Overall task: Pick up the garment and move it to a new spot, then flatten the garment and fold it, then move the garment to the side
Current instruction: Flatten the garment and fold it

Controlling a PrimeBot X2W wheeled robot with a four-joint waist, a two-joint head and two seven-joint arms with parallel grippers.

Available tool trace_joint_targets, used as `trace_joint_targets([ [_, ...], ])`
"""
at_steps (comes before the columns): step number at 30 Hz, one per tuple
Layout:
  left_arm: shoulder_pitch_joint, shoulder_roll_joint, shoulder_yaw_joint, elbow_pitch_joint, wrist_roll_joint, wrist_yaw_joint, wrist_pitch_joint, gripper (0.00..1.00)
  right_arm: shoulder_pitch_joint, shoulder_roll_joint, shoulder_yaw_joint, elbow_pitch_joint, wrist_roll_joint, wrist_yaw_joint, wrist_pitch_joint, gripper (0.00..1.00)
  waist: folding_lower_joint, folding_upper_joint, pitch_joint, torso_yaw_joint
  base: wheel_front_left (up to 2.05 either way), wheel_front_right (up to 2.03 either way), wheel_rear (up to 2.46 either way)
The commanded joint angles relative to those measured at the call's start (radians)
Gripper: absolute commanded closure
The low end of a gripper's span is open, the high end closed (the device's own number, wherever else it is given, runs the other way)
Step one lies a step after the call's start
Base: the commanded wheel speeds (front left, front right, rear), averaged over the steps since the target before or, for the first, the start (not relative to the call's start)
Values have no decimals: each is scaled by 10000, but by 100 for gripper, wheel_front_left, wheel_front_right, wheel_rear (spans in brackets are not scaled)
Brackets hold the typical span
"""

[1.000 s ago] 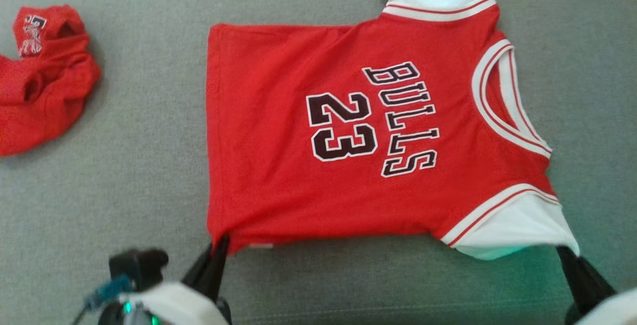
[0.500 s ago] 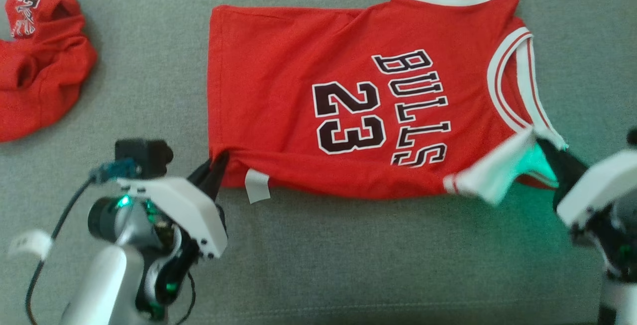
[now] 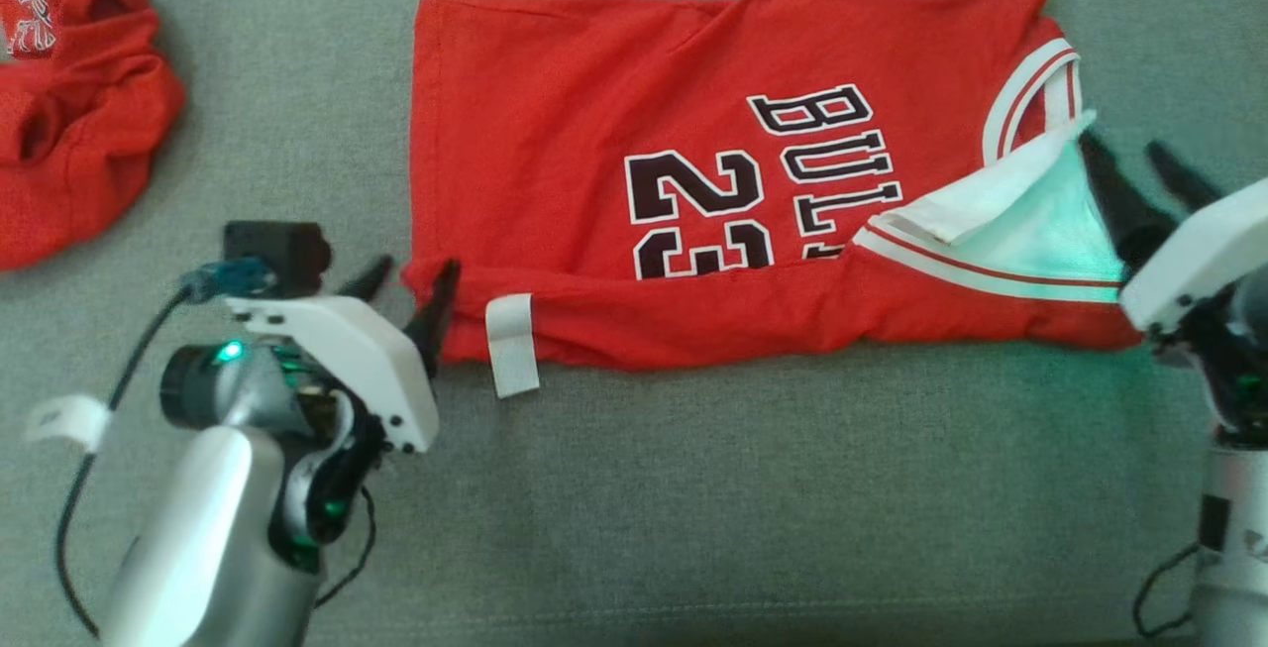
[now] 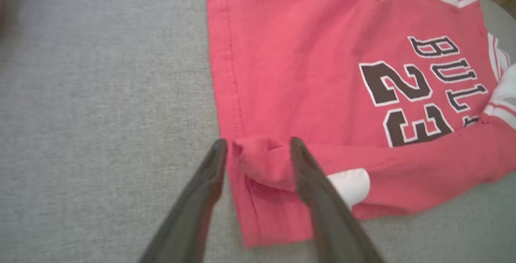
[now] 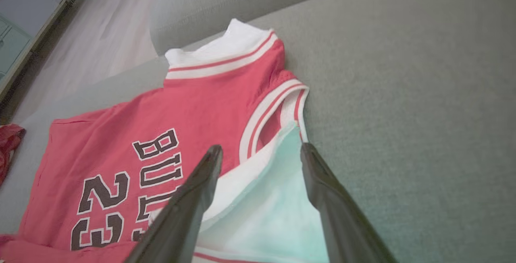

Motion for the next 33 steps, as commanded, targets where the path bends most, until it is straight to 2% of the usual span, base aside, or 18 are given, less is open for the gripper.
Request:
trace_joint_targets([
  [1,-196,246,603,-484,39,129,-282,0,3,-204,160,-665,32,73,-253,0,0,0,-42,-20,0,0,0],
  [6,777,281,919,-1336,-203,312,-658,0,1460,-682,671,-1861,-112,73,-414,0,0,0,-143,-187,0,0,0],
  [9,1603,442,895,-1817,-305,333,-501,0,2547,-1067,1104,-2646,-286,73,-92,0,0,0,-86,-277,0,0,0],
  [13,2122,693,996,-1974,-259,472,-359,0,3271,-1320,1116,-3126,-503,73,87,0,0,0,101,-347,0,0,0],
  [21,1631,635,927,-1929,-306,474,-265,0,3035,-1478,1034,-2891,-1006,73,196,0,0,0,349,-429,0,0,0],
  [26,1435,806,743,-1621,-75,456,-88,0,2664,-1646,1257,-2388,-1140,73,244,0,0,0,473,-562,0,0,0],
  [33,1842,991,695,-2421,-168,386,48,0,2483,-1663,1320,-1980,-1147,73,90,0,0,0,313,-611,0,0,0],
])
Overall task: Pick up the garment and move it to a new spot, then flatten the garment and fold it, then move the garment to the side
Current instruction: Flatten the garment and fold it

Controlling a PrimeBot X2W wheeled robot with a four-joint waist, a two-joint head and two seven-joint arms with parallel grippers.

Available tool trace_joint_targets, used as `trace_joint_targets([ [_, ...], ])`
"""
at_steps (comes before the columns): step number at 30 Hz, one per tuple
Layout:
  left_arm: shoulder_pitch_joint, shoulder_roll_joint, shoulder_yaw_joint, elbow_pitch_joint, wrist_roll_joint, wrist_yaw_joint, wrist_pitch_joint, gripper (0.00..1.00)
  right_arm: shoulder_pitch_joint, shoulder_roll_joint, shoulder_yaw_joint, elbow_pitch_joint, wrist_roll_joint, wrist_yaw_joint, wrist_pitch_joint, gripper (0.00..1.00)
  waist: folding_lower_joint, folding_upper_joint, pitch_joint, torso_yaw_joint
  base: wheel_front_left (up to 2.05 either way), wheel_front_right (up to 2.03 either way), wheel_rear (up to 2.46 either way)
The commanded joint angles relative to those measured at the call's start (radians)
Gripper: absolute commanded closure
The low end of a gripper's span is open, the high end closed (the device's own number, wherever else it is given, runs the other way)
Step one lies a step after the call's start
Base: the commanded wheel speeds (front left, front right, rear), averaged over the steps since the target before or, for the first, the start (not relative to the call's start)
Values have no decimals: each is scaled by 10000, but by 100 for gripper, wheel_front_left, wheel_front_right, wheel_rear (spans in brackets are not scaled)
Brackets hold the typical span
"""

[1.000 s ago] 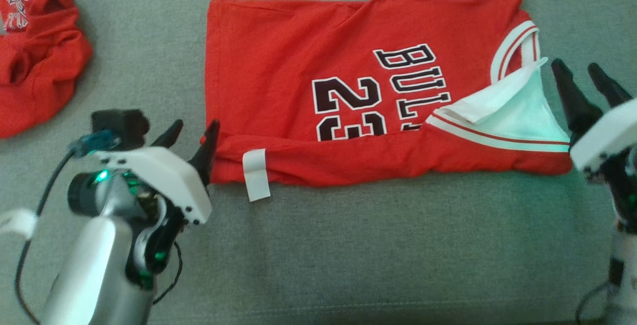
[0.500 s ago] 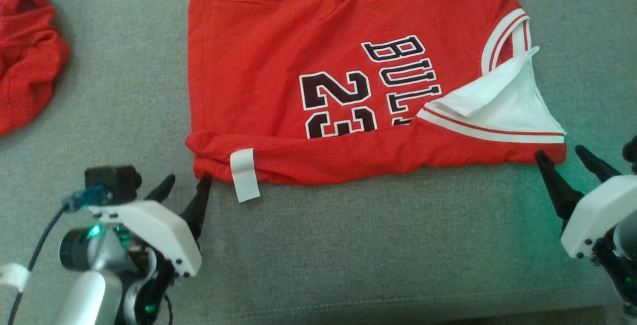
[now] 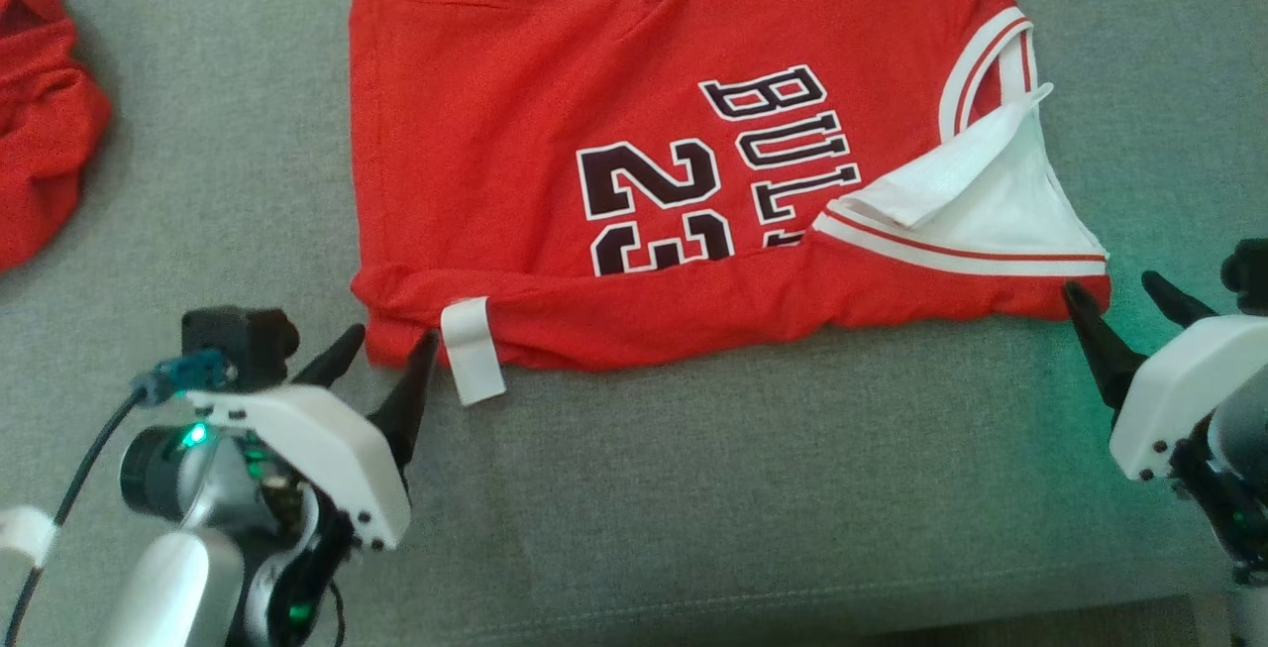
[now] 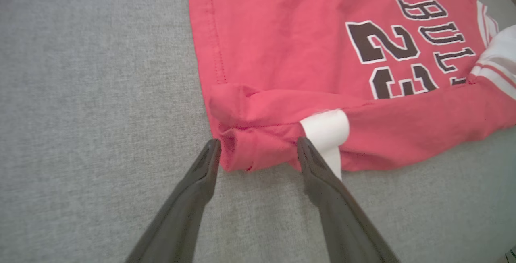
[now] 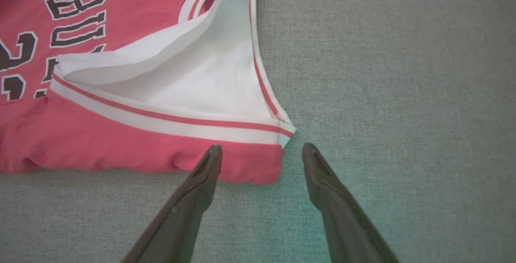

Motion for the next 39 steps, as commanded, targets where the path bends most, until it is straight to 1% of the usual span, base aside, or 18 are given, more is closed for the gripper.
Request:
trace_joint_targets([
  [1,-7,304,412,-481,-53,-69,46,0,-135,-293,100,-337,-37,73,-105,0,0,0,-51,14,0,0,0],
  [3,137,397,344,-894,-77,-118,177,0,-100,-308,63,-280,-18,73,-150,0,0,0,-109,34,0,0,0],
  [6,130,344,298,-1277,-203,-78,363,0,-91,-311,61,-231,-1,73,-189,0,0,0,-141,72,0,0,0],
  [10,-169,366,260,-798,-160,-12,581,0,-190,-242,179,-223,5,73,-196,0,0,0,-59,44,0,0,0],
  [16,-618,385,263,217,4,51,528,0,-292,-252,316,-5,-22,73,-192,0,0,0,127,-89,0,0,0],
  [23,-533,401,240,826,-157,-55,466,0,-713,-116,376,626,-28,73,-267,0,0,0,237,-120,0,0,0],
  [29,-536,326,99,1123,-310,-172,524,0,-1209,70,572,1525,275,73,77,0,0,0,298,48,0,0,0],
  [31,-586,240,-17,1259,-442,-300,599,0,-1257,134,629,1728,594,73,186,0,0,0,294,143,0,0,0],
  [33,-670,212,-113,1394,-502,-408,658,0,-1269,104,664,1810,831,73,281,0,0,0,278,202,0,0,0],
  [39,-861,210,-249,1625,-523,-528,702,0,-1315,-37,782,1881,1096,73,345,0,0,0,248,215,0,0,0],
])
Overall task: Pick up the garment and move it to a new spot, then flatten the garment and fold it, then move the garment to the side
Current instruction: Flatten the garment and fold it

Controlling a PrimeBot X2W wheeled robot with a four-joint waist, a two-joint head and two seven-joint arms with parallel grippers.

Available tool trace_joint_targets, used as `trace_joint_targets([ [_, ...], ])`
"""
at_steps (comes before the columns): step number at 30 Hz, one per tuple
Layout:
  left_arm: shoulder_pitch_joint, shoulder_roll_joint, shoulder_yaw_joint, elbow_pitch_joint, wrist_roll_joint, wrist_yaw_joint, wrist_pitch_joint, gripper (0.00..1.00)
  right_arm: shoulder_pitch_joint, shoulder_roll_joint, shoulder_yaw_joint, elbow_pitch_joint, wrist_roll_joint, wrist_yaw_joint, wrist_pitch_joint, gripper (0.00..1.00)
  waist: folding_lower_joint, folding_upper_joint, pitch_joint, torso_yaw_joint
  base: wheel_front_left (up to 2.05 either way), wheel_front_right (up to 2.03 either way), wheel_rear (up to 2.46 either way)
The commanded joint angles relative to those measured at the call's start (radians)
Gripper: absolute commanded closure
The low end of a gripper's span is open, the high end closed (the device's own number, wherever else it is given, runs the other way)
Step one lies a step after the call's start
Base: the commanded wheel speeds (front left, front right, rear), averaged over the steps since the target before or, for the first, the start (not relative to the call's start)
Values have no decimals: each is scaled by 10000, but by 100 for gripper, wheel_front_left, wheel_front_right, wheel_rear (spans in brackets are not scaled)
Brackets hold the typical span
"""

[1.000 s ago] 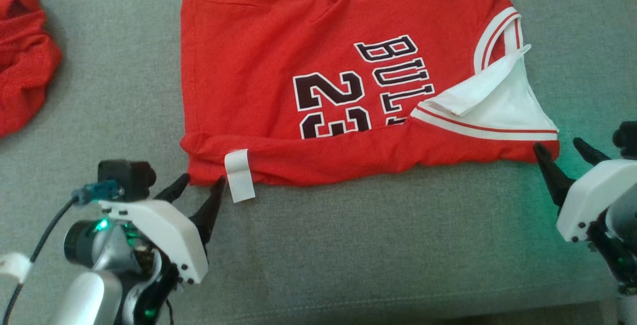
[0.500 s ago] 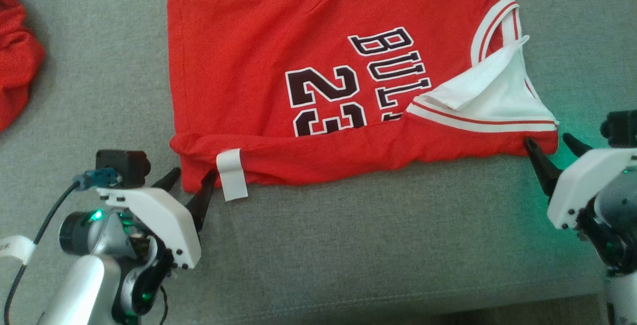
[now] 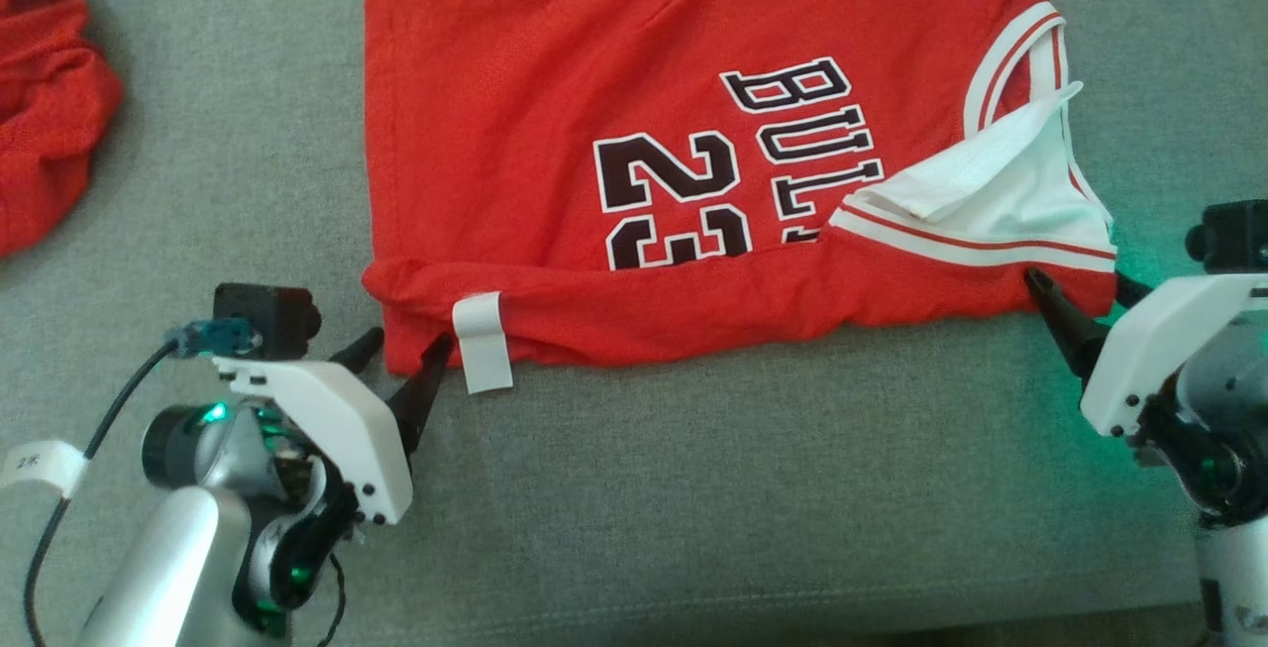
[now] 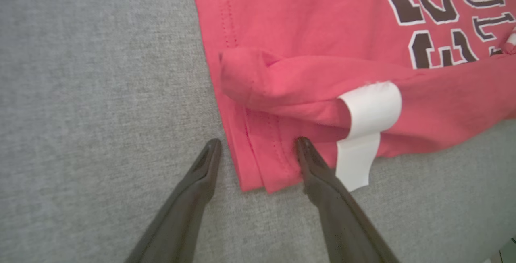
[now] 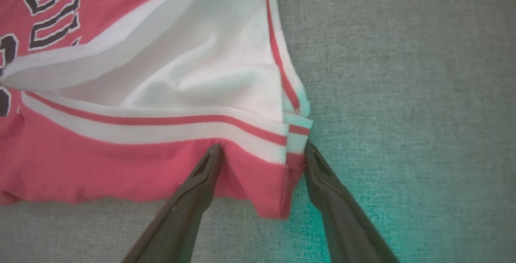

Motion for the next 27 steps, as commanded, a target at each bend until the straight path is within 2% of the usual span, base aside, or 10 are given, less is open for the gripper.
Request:
trace_joint_targets([
  [1,-76,110,96,173,-15,-15,255,9,-88,-99,429,-79,165,73,214,0,0,0,-23,-18,0,0,0],
  [2,-73,110,75,198,-28,-28,270,33,-90,-120,474,-76,224,73,248,0,0,0,-29,-27,0,0,0],
  [3,-64,103,18,252,-83,-79,331,85,-84,-171,584,-65,374,73,350,3,0,0,-43,-38,0,0,0],
  [4,-58,99,-24,283,-119,-124,372,100,-78,-202,636,-54,457,73,404,51,0,0,-59,-39,0,0,0],
  [5,-58,99,-24,283,-119,-124,372,100,-78,-202,636,-54,457,73,404,51,0,0,-59,-39,0,0,0],
  [6,-45,95,-87,309,-174,-207,424,100,-73,-236,685,-41,542,73,446,100,0,0,-91,-39,0,0,0],
  [13,20,312,275,-61,-611,-385,355,100,-371,-567,-51,-92,1208,73,773,100,0,0,-529,-19,0,0,0],
  [21,588,1316,805,-2034,-1304,-675,1211,100,-427,-1861,-1184,-956,1607,73,2578,100,0,0,-859,166,0,0,0],
  [24,1193,1296,753,-2517,-1373,-523,1256,100,328,-2058,-1127,-1465,1738,73,3308,100,0,0,-897,210,0,0,0],
  [27,1968,943,545,-2558,-1463,-330,1023,100,1292,-1976,-1115,-1857,1792,73,3684,100,0,0,-911,219,0,0,0],
])
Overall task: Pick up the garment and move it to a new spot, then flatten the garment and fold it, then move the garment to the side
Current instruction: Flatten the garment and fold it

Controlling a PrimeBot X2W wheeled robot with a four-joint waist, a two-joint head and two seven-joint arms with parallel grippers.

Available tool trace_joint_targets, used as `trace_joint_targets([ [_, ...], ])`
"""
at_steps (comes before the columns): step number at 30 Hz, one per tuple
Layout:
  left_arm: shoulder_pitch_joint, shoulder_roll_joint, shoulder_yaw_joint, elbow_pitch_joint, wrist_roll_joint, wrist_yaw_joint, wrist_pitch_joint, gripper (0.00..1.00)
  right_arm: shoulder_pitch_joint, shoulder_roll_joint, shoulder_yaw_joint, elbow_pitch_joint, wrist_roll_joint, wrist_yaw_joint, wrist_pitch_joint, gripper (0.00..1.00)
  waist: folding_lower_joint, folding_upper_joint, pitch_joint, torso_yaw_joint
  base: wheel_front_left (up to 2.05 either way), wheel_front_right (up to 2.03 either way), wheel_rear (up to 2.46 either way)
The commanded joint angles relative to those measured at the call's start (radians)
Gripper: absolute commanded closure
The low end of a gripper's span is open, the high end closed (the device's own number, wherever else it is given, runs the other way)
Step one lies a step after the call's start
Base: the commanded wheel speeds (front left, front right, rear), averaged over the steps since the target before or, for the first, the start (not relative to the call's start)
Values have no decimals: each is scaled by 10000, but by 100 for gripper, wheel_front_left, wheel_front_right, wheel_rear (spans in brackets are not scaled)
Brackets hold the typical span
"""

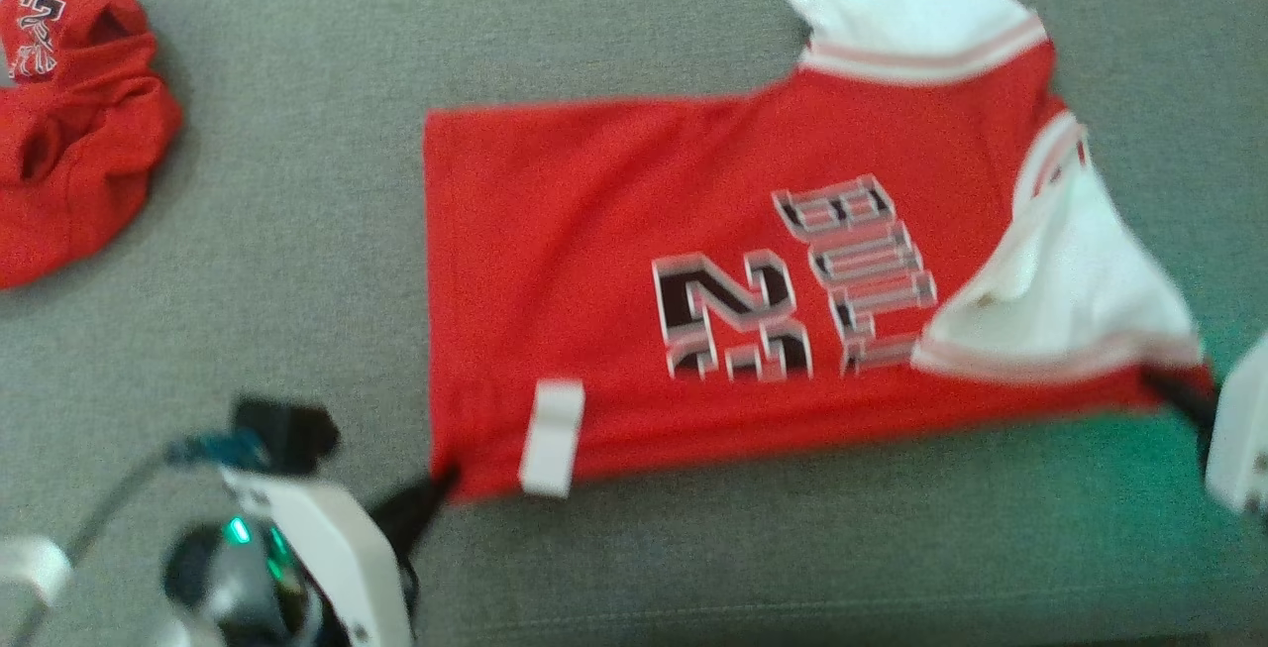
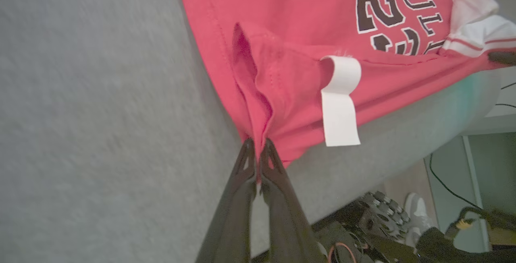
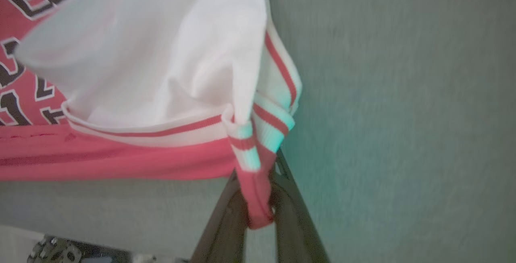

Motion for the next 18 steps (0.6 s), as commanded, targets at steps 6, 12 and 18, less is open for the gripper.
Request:
trace_joint_targets([
  [6,730,-613,-46,102,123,236,-900,100,1689,-384,-9,-978,-23,65,67,91,0,0,-21,125,0,0,0],
  [12,649,-814,-66,148,465,388,-1463,0,1902,-891,169,-1533,-347,65,-513,0,0,0,-81,152,0,0,0],
  [18,457,-562,298,-335,778,617,-1701,0,1418,-1312,15,-2073,-222,65,-735,0,0,0,-97,113,0,0,0],
])
